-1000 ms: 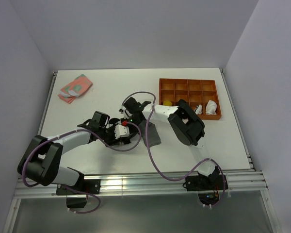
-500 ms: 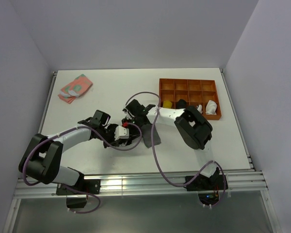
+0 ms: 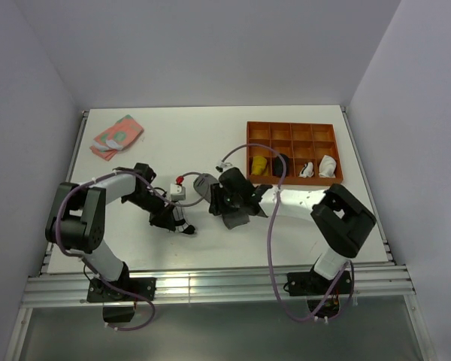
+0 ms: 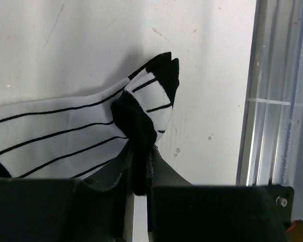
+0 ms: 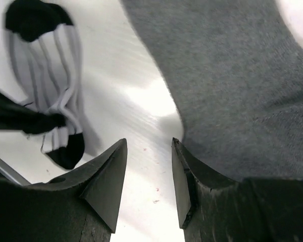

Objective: Roll the socks
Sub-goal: Roll the sock at the center of the board.

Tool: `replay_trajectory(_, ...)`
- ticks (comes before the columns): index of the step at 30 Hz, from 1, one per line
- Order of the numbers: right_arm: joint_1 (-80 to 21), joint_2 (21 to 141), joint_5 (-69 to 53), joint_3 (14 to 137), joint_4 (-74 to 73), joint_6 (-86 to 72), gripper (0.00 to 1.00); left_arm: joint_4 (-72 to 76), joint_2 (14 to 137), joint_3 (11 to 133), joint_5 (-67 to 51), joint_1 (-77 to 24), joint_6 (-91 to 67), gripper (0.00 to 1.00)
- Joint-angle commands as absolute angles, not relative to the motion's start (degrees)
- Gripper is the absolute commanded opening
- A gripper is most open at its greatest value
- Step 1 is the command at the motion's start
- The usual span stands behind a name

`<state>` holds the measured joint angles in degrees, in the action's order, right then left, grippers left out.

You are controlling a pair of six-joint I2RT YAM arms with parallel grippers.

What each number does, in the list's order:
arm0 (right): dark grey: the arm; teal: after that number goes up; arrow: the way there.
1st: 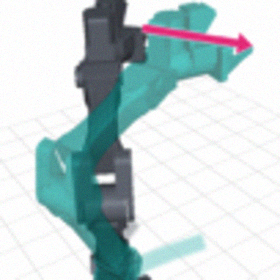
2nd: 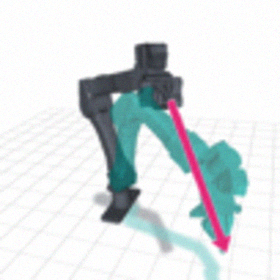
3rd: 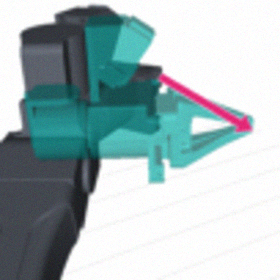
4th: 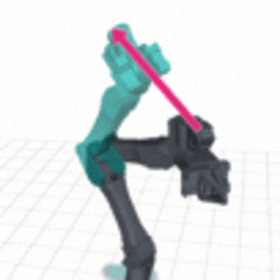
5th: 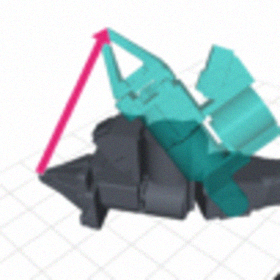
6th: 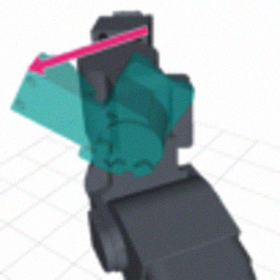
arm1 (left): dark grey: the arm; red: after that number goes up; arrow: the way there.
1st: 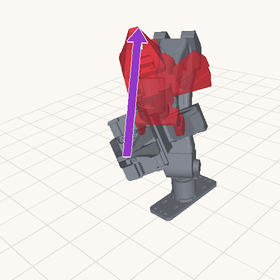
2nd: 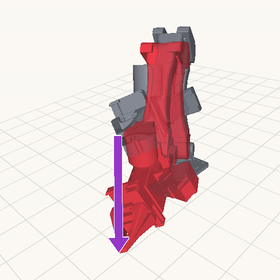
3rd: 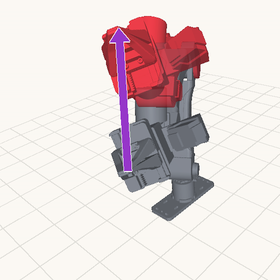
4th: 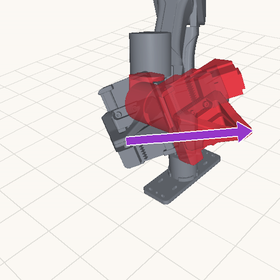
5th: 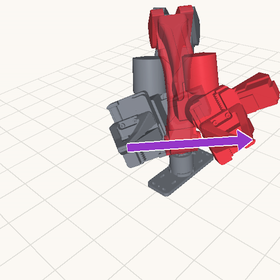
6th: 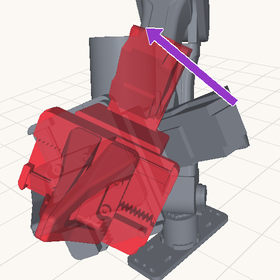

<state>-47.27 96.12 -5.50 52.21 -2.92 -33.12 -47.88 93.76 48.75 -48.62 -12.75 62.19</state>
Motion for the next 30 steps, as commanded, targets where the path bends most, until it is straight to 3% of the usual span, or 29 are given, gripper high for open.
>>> replay_trajectory(1,-51.4,90.71,2.45,49.92,9.92,-27.89,0.48,-56.95,96.58,52.03,-53.96,-10.29,69.07,0.0)
replay_trajectory(9,-64.23,91.23,6.06,50.27,17.4,-12.49,0.5,-62.4,102.13,55.72,-54.49,-9.14,72.6,0.0)
replay_trajectory(30,-73.65,101.86,6.94,57.39,15.82,-2.55,0.63,-62.93,101.95,55.55,-54.76,-9.05,73.47,0.0)
